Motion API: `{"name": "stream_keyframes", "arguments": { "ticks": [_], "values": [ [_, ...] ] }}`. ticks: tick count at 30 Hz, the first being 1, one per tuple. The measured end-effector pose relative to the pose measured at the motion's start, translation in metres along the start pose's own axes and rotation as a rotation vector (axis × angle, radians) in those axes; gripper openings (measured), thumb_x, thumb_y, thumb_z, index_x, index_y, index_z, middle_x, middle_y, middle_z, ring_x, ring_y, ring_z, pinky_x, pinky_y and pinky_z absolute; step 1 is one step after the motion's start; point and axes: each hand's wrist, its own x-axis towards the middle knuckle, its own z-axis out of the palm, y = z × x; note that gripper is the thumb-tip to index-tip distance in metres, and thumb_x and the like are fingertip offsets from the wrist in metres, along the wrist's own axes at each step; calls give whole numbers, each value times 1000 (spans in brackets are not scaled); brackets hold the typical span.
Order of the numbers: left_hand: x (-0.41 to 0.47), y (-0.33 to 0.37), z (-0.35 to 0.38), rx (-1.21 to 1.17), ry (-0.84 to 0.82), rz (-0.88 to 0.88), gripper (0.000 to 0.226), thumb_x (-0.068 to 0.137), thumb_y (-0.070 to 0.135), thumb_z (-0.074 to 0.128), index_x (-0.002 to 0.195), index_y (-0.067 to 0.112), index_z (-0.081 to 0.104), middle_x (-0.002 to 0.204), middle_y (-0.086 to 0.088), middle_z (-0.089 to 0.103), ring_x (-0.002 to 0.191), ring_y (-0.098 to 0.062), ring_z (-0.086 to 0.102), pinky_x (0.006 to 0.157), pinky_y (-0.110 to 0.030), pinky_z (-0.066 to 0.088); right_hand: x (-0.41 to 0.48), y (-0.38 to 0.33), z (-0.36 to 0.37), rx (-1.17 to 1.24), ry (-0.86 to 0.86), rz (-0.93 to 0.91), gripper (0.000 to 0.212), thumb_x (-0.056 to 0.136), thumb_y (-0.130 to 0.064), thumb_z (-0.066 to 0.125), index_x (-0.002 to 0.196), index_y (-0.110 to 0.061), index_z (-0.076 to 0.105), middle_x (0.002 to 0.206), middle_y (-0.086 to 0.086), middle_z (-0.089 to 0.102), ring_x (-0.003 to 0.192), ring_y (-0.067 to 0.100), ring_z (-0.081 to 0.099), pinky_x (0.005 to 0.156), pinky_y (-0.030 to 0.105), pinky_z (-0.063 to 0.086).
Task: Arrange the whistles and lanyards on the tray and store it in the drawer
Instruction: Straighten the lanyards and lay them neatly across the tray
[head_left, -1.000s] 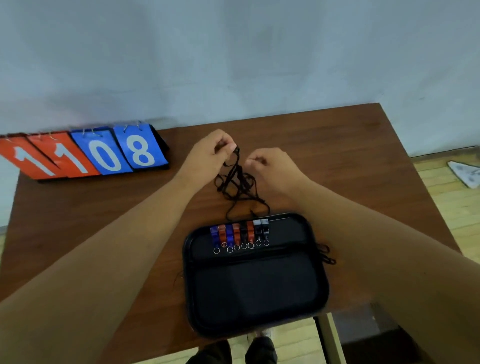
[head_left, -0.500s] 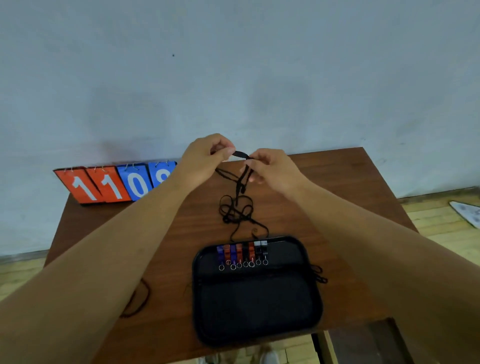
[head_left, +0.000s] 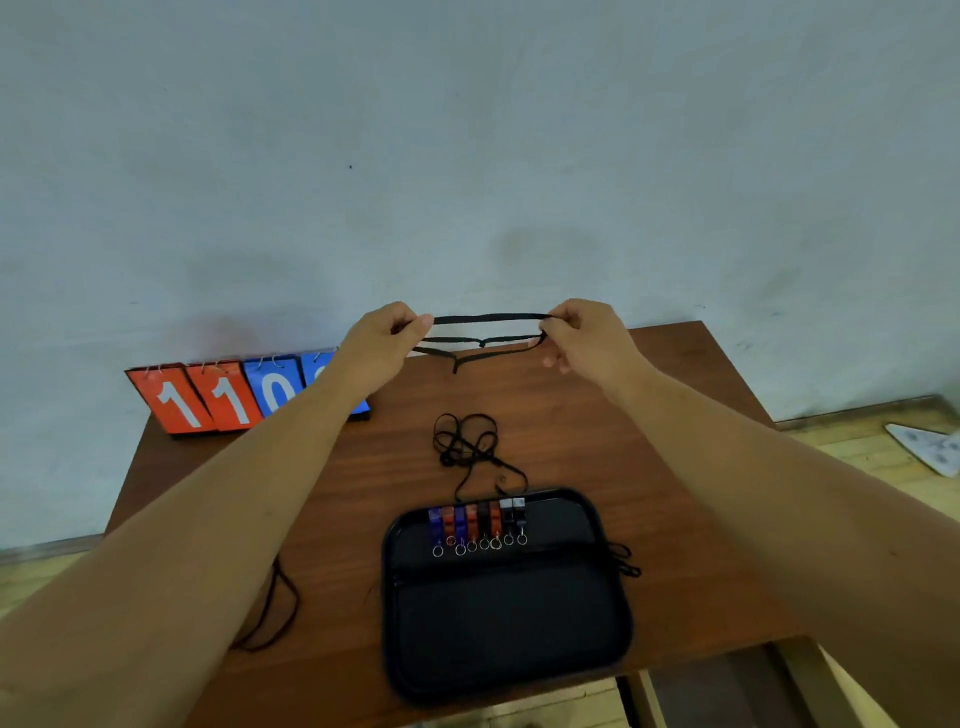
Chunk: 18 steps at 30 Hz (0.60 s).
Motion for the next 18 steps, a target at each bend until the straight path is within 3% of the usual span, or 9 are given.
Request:
{"name": "stream_keyframes", "arguments": {
  "ticks": [2, 8, 11, 14, 15, 18],
  "values": [
    [-2, 4, -2, -47, 16, 16, 28, 99, 41, 56, 95, 16, 68, 89, -3, 66, 78, -13, 55, 68, -22, 41, -4, -1, -4, 82, 1, 10, 14, 101, -15, 56, 100, -7, 68, 71, -2, 71, 51, 10, 65, 54, 25, 52],
    [-8, 8, -4, -101, 79, 6, 28, 99, 40, 56, 92, 19, 73, 96, -16, 69, 79, -17, 54, 67, -23, 41, -7, 3, -11, 216, 33, 69, 12, 100, -15, 59, 102, -8, 69, 86, 4, 77, 61, 16, 67, 56, 24, 54],
    [-9, 5, -2, -141, 74, -18, 28, 101, 40, 52, 91, 22, 71, 98, -7, 72, 84, -12, 62, 69, -20, 44, -7, 8, -11, 262, 48, 120, 11, 99, -14, 60, 100, -9, 69, 88, 6, 79, 63, 15, 65, 58, 27, 51],
    [-10, 2, 1, -241, 115, -58, 30, 103, 34, 52, 96, 13, 71, 95, 0, 74, 86, -6, 69, 81, -23, 55, -10, 10, -12, 313, 59, 162, 11, 99, -12, 58, 100, -8, 68, 87, 8, 79, 59, 16, 62, 58, 29, 51],
    [-10, 0, 1, -272, 128, -70, 30, 103, 32, 51, 96, 10, 70, 91, -3, 75, 82, -6, 71, 82, -25, 57, -11, 11, -13, 308, 69, 168, 11, 99, -11, 58, 99, -8, 69, 85, 8, 78, 58, 15, 61, 57, 28, 51],
    [-13, -3, 0, -226, 110, -96, 30, 103, 34, 50, 91, 11, 66, 73, -7, 71, 55, -3, 66, 64, -21, 54, -11, 14, -14, 246, 101, 158, 13, 99, -10, 57, 98, -9, 70, 79, 6, 77, 54, 14, 59, 52, 25, 47]
  ]
}}
